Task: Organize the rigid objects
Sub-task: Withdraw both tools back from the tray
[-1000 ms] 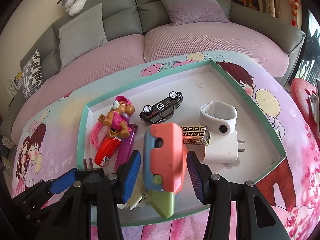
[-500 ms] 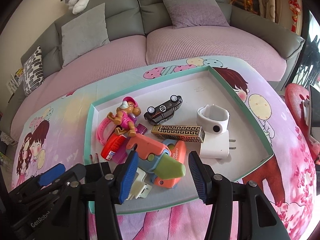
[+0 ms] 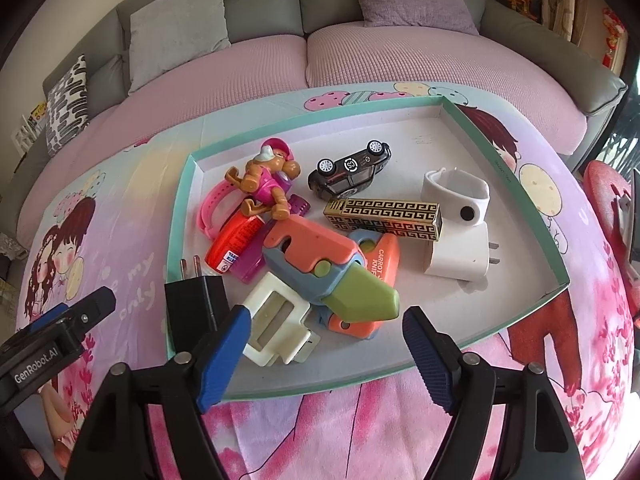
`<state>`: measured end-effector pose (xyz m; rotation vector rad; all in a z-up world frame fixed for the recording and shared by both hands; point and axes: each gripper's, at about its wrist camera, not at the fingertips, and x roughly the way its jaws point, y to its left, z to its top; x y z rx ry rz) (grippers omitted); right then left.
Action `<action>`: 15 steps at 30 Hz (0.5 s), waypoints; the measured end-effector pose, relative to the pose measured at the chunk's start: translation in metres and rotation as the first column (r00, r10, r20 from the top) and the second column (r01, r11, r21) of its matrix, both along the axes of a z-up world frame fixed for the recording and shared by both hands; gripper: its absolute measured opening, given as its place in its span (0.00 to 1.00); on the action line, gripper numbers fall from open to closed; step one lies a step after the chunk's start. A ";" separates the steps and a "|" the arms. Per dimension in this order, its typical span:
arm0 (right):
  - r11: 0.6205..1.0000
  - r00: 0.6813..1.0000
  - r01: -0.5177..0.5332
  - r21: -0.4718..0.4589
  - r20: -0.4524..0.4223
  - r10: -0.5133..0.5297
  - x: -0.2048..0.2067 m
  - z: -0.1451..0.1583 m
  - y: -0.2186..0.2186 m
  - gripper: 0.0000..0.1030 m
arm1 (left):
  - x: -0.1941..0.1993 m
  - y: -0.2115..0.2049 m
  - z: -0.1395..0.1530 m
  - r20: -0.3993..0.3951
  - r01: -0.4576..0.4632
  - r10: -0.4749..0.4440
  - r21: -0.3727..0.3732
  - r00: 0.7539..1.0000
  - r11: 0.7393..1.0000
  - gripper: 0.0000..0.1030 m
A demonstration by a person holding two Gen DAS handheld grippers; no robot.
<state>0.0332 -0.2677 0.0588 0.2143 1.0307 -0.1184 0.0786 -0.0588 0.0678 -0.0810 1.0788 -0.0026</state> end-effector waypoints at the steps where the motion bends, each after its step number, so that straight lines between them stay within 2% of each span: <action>1: 1.000 1.000 0.003 0.010 -0.001 -0.003 -0.001 0.000 -0.001 0.83 | -0.001 0.001 0.001 0.001 -0.004 0.004 0.003 1.000 1.000 0.90; 5: 1.000 1.000 0.022 0.023 -0.003 -0.022 -0.006 -0.001 -0.004 0.86 | -0.007 0.001 0.005 0.020 -0.014 0.013 0.008 1.000 1.000 0.92; 8: 0.999 0.999 0.032 0.024 -0.005 -0.032 -0.009 -0.001 -0.007 0.99 | -0.011 0.000 0.007 0.027 -0.014 0.013 0.007 1.000 1.000 0.94; 15: 0.999 0.999 0.033 -0.006 0.019 -0.033 -0.017 0.005 -0.004 1.00 | -0.022 -0.002 0.013 0.057 -0.015 0.015 0.007 0.998 1.000 0.95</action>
